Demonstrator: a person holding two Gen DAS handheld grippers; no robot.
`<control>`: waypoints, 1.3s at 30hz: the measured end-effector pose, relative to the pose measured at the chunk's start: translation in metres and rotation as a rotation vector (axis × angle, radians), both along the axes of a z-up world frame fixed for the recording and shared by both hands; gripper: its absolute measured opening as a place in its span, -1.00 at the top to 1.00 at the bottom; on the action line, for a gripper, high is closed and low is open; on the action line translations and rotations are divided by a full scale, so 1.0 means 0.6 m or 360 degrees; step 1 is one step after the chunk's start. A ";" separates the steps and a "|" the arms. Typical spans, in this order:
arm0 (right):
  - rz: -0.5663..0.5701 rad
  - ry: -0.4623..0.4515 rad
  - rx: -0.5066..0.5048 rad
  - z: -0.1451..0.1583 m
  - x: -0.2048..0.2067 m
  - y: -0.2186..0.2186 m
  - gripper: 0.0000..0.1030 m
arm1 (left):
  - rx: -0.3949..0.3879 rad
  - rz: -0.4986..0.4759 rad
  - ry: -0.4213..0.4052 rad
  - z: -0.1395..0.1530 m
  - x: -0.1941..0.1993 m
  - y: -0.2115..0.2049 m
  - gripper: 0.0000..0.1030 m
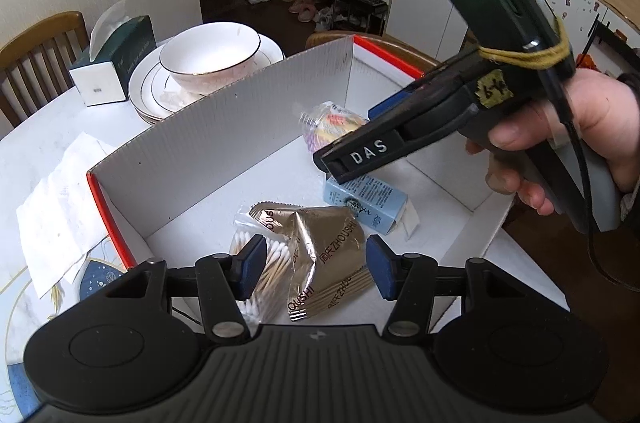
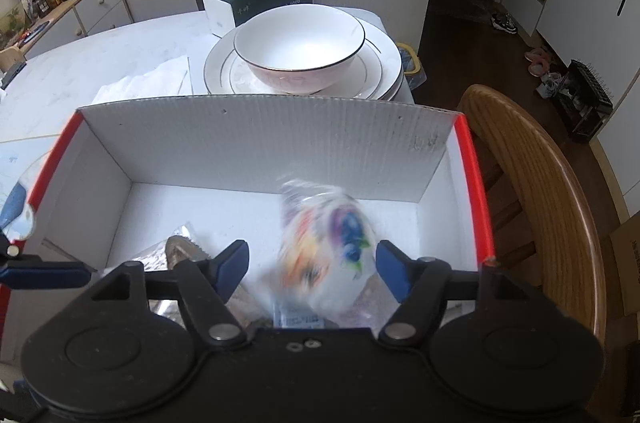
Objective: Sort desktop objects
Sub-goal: 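Open the left gripper dropping the foil packet while the right releases the bread bag, then withdraw both grippers from the red box back toward the table pile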
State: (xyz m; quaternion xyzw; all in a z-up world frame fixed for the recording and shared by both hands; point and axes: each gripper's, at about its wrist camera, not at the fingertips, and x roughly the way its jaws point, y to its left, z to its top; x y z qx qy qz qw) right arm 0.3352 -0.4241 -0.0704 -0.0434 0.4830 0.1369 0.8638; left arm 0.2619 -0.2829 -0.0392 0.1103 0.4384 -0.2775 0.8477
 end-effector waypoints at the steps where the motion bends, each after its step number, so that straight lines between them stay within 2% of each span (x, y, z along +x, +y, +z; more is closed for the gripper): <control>1: 0.0002 -0.0006 0.0012 0.003 -0.005 -0.001 -0.37 | -0.0005 0.0001 -0.0005 0.002 -0.002 0.001 -0.08; 5: 0.0009 -0.0045 0.0061 0.019 -0.024 -0.004 -0.39 | -0.0019 0.0008 -0.0026 0.008 -0.009 0.007 -0.11; 8: 0.0025 -0.0090 0.0113 0.037 -0.039 -0.004 -0.42 | -0.0045 0.0024 -0.0047 0.016 -0.016 0.014 -0.24; 10: 0.0033 -0.0127 0.0143 0.050 -0.049 -0.004 -0.49 | -0.0060 0.0032 -0.0065 0.023 -0.021 0.019 -0.24; 22: 0.0082 -0.0291 0.0263 0.116 -0.105 0.023 -0.60 | -0.0137 0.0083 -0.0173 0.065 -0.055 0.060 -0.24; 26: 0.0078 -0.0332 0.0286 0.129 -0.120 0.034 -0.62 | -0.0156 0.0102 -0.0201 0.075 -0.067 0.079 -0.26; 29: 0.0072 -0.0351 0.0314 0.134 -0.133 0.042 -0.67 | -0.0176 0.0114 -0.0221 0.083 -0.078 0.094 -0.43; 35: 0.0066 -0.0381 0.0350 0.142 -0.160 0.064 -0.72 | -0.0202 0.0141 -0.0264 0.097 -0.099 0.130 -0.44; 39: 0.0061 -0.0400 0.0379 0.149 -0.176 0.082 -0.77 | -0.0224 0.0175 -0.0279 0.104 -0.110 0.159 -0.51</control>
